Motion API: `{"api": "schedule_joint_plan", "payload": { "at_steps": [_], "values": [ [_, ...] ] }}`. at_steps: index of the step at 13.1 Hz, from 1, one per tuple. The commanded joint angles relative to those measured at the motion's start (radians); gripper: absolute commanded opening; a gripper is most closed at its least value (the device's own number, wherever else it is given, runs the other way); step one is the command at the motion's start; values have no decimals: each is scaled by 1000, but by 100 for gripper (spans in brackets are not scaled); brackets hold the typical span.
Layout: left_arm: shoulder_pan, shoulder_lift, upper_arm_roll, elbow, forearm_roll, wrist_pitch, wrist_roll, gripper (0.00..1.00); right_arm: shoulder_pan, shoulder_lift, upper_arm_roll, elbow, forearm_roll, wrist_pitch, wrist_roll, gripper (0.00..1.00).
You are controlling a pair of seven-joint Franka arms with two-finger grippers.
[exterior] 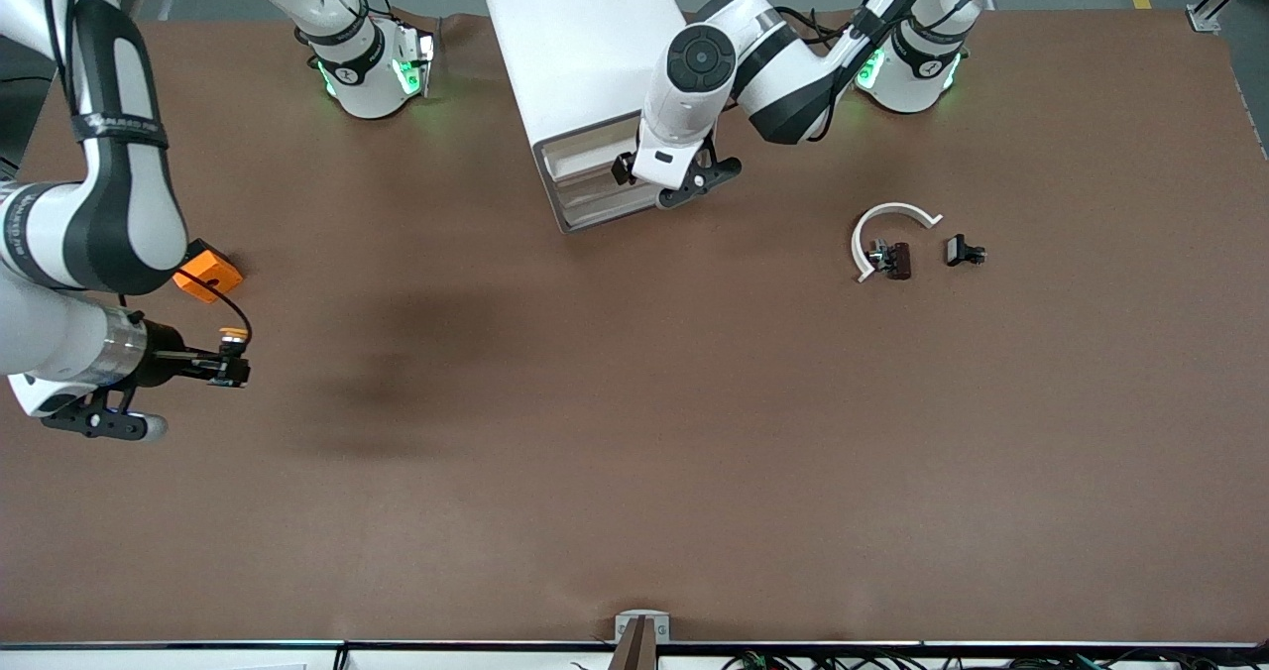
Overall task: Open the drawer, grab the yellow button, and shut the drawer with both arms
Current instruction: 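Push the drawer shut with the left gripper while the right gripper carries the button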
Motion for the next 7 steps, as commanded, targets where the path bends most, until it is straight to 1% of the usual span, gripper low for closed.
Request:
{"api": "schedule_joint_plan", "payload": {
  "at_steps": [1, 4, 7],
  "values": [
    [-34, 24, -11, 4, -44, 1, -42, 100, -39, -28, 21, -95, -10, 94, -50, 0],
    [-45, 35, -11, 4, -47, 1, -73, 100, -76, -26, 21, -213, -10, 282, -105, 0],
    [-30, 32, -2, 18, -38, -1, -73, 100, -86, -14, 21, -227, -10, 341, -107, 0]
  ]
}}
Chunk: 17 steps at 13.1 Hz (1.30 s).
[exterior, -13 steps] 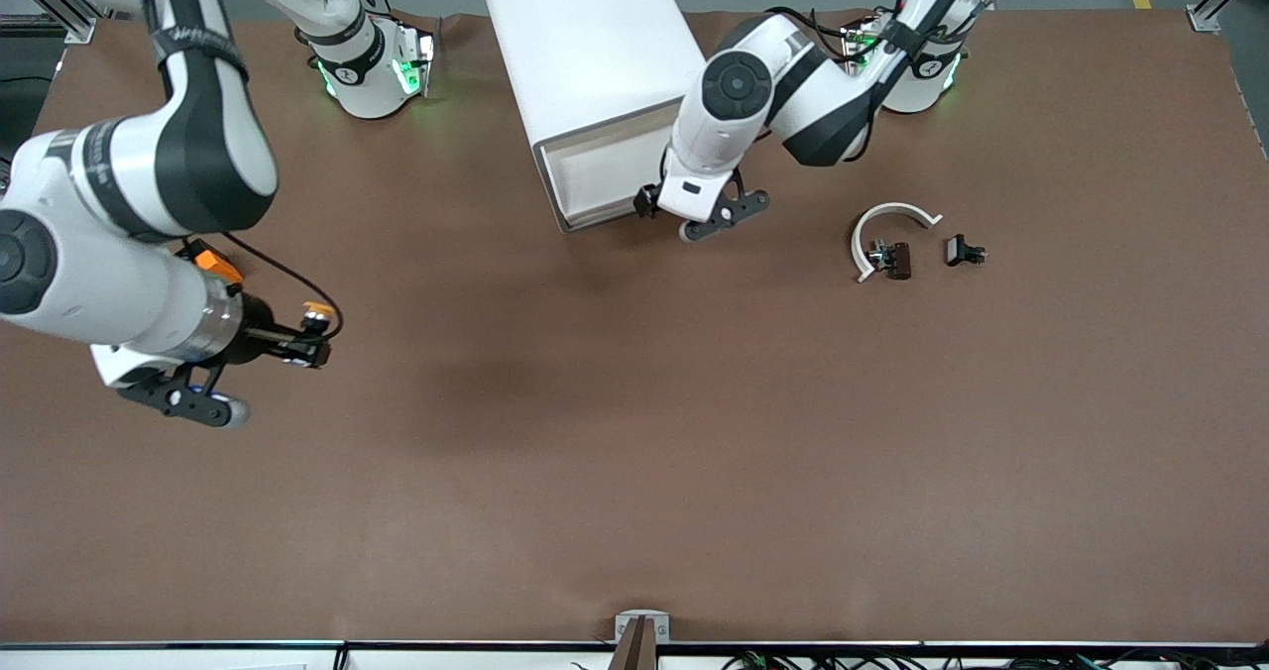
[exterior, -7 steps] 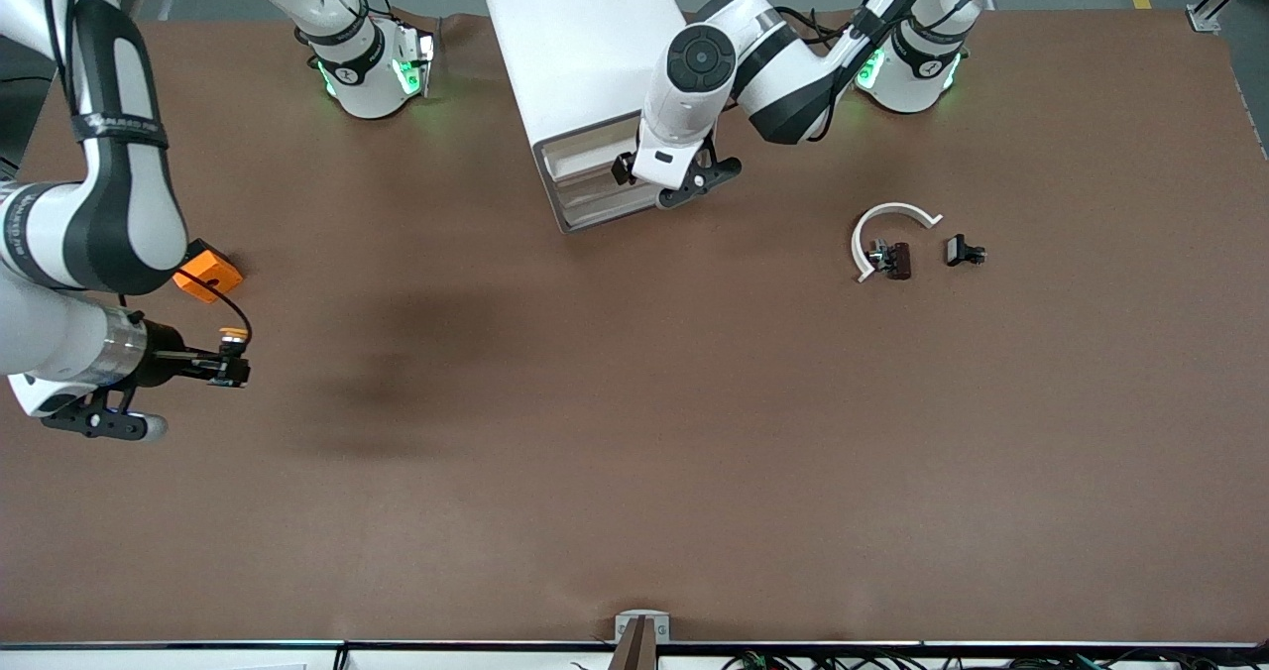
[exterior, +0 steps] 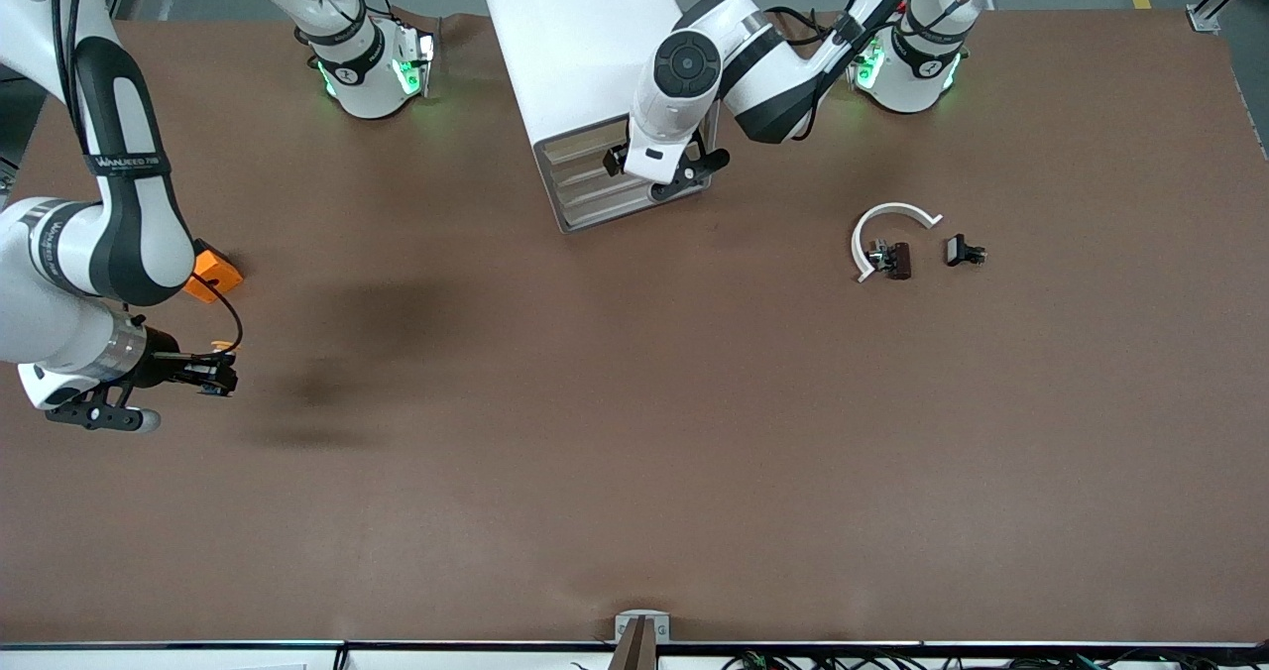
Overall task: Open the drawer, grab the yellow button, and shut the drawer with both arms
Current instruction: 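Push the drawer shut with the left gripper while the right gripper carries the button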
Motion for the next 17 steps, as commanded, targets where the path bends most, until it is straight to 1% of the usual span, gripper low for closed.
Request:
{"api": "schedule_joint_plan", "payload": {
  "at_steps": [1, 2, 3, 4, 6, 8, 11, 14, 15, 17],
  "values": [
    [19, 4, 3, 20, -1, -2, -24, 100, -22, -5, 19, -19, -10, 46, -10, 0],
    [57, 3, 5, 29, 31, -10, -24, 100, -25, 12, 19, -22, -10, 70, -10, 0],
    [98, 1, 6, 42, 101, -39, -24, 100, -35, 21, 19, -36, -10, 101, -10, 0],
    [131, 1, 6, 64, 164, -67, -24, 100, -38, 22, 18, -57, -10, 142, -12, 0],
    [206, 0, 6, 126, 235, -122, -21, 100, -42, 35, 18, -96, -10, 210, -12, 0],
    [277, -5, 6, 199, 281, -215, -15, 100, -76, 68, 19, -103, -10, 242, -39, 0],
    [361, -14, 5, 319, 387, -388, 0, 100, -98, 99, 19, -103, -10, 273, -85, 0],
    [439, -11, 6, 481, 393, -562, 165, 100, -96, 108, 21, -117, -8, 282, -104, 0],
    [470, -11, 6, 511, 395, -597, 198, 100, -94, 108, 21, -132, -8, 305, -120, 0],
    [534, -17, 5, 540, 396, -617, 287, 100, -96, 110, 23, -148, -8, 344, -125, 0]
  ]
}}
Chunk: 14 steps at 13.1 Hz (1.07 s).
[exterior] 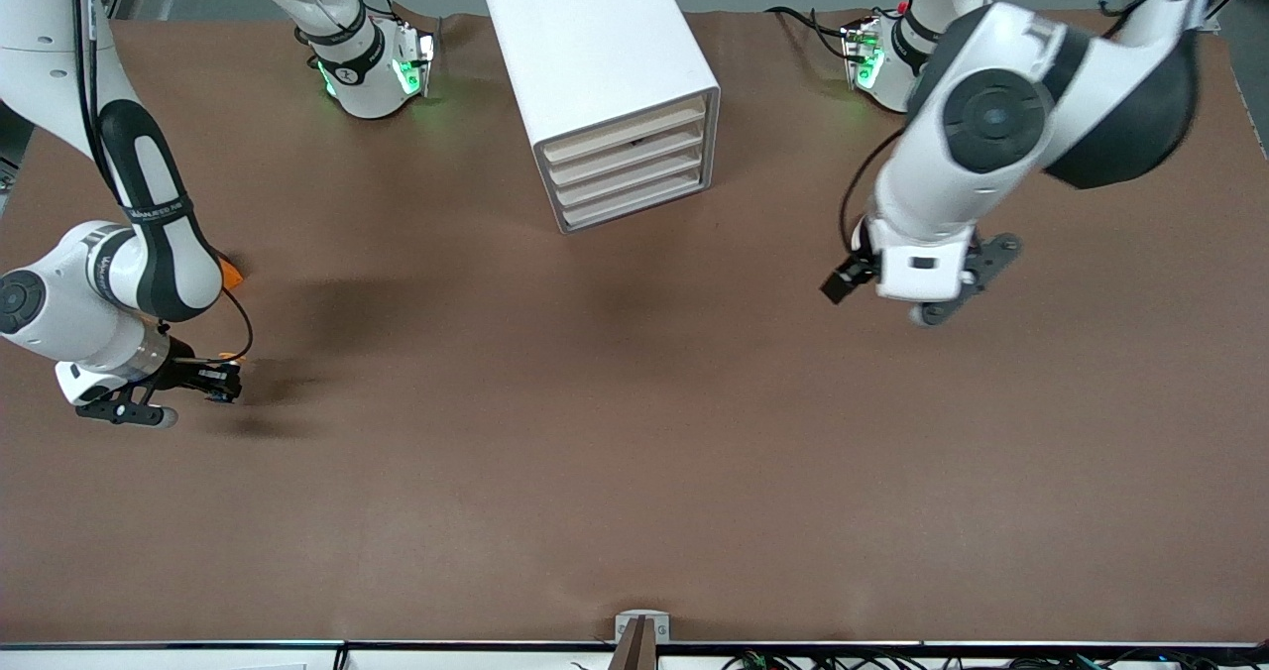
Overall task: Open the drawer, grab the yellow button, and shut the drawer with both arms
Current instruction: 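Lower the button onto the table with the right gripper while the left gripper withdraws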
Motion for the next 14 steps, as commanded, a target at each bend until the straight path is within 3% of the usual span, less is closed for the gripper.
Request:
{"api": "schedule_joint_plan", "payload": {
  "at_steps": [1, 9, 10, 11, 12, 14],
  "values": [
    [68, -19, -10, 38, 21, -37, 136, 100, -15, -12, 14, -37, -7, 45, -20, 0],
    [203, -94, -12, 56, 31, -58, 351, 100, -16, -7, 16, -94, 2, 126, -11, 0],
    [222, -106, -10, 56, 31, -58, 409, 100, -15, -7, 16, -92, 2, 120, -9, 4],
    [232, -123, -6, 55, 30, -58, 470, 100, -15, -7, 16, -91, 2, 118, -9, 87],
    [217, -140, 61, 53, 16, -58, 551, 100, -15, -7, 16, -89, 2, 118, -9, 100],
    [103, -180, 233, 45, -43, -60, 728, 100, -9, -13, 16, -79, 2, 109, -14, 100]
  ]
}}
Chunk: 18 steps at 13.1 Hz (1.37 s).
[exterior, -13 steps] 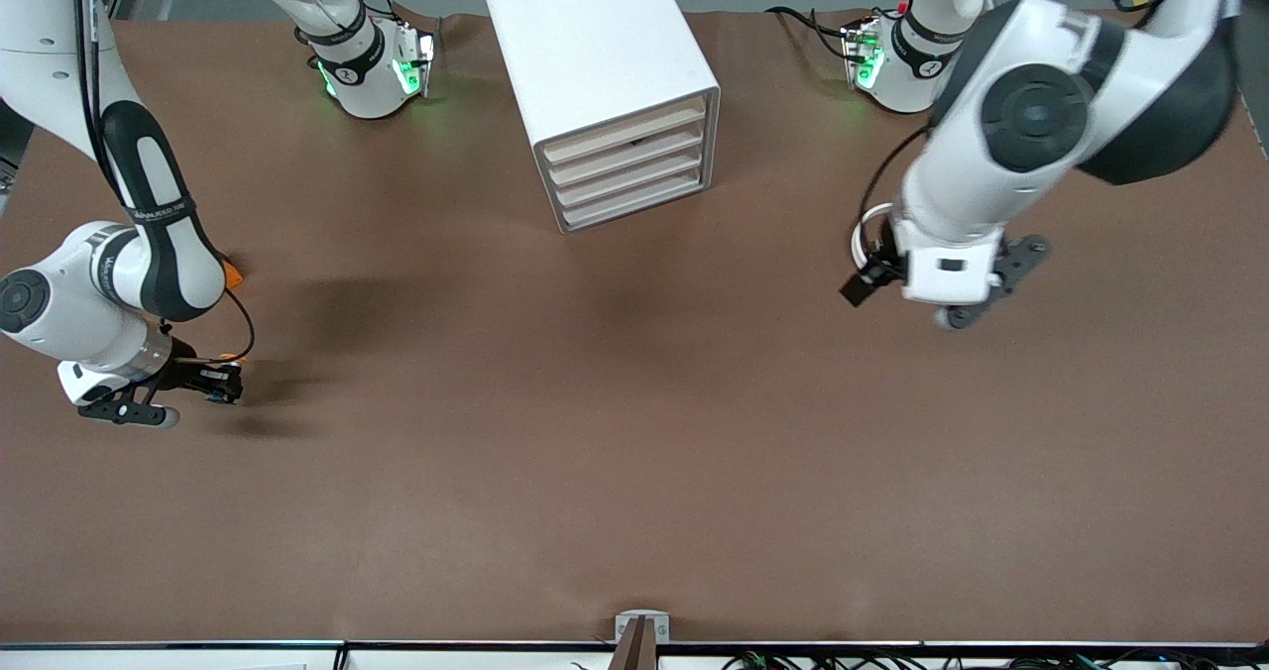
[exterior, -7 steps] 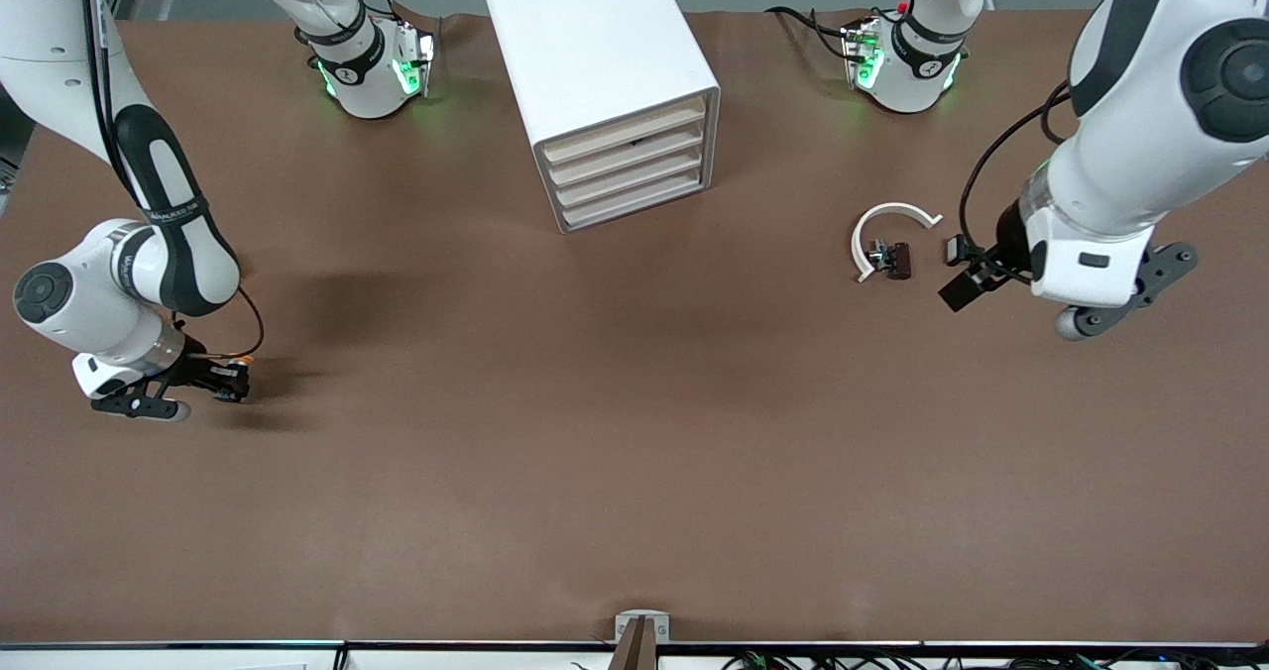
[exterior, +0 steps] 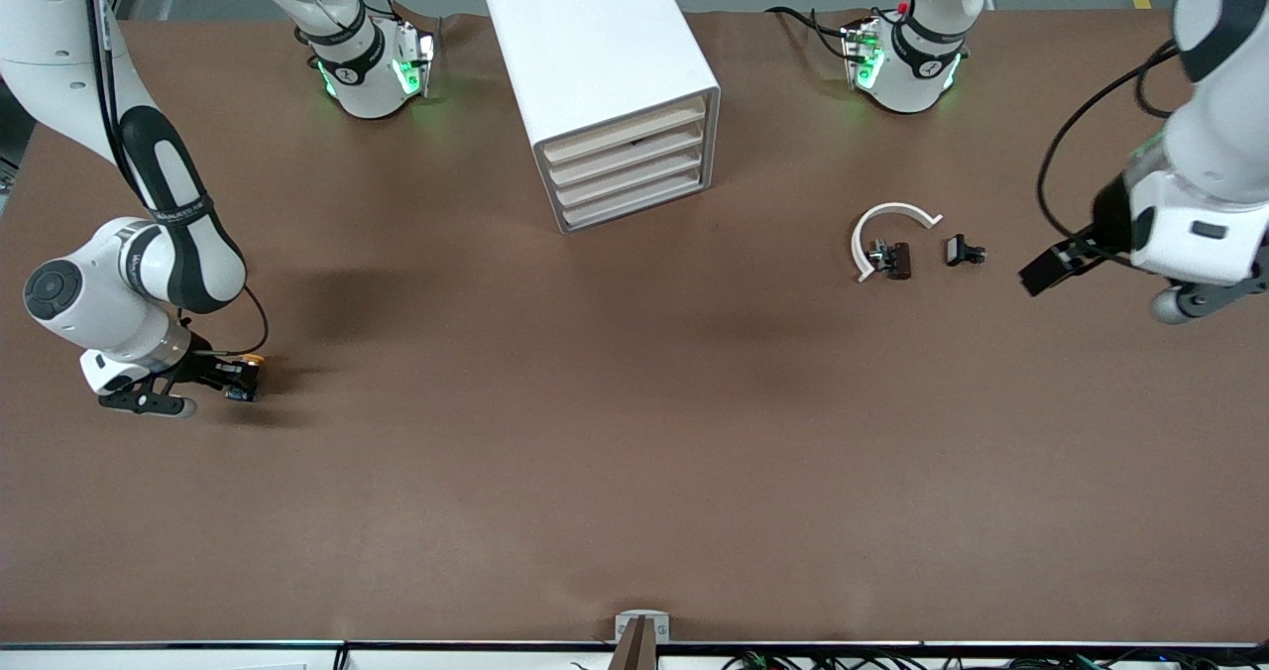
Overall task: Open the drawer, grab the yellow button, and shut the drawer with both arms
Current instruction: 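Lower the button onto the table with the right gripper while the left gripper withdraws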
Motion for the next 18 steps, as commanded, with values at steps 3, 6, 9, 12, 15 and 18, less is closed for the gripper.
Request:
{"api": "schedule_joint_plan", "payload": {
  "at_steps": [3, 6, 9, 12, 15, 18],
  "values": [
    [-179, -124, 302, -62, -123, -59, 281, 100, -7, -73, 13, 70, -6, -194, -12, 100],
    [-242, -214, 388, -158, -123, -58, 382, 100, -8, -172, 12, 160, -9, -482, -10, 100],
    [-250, -282, 420, -226, -124, -58, 476, 100, -5, -266, 10, 274, -12, -794, -1, 100],
    [-250, -317, 416, -260, -124, -59, 503, 100, 2, -331, 15, 372, -29, -1023, 96, 100],
    [-251, -316, 416, -260, -141, -58, 514, 100, 70, -391, 19, 443, -104, -1173, 181, 100],
    [-256, -314, 411, -263, -141, -61, 516, 100, 68, -411, 15, 454, -104, -1192, 168, 100]
  ]
}}
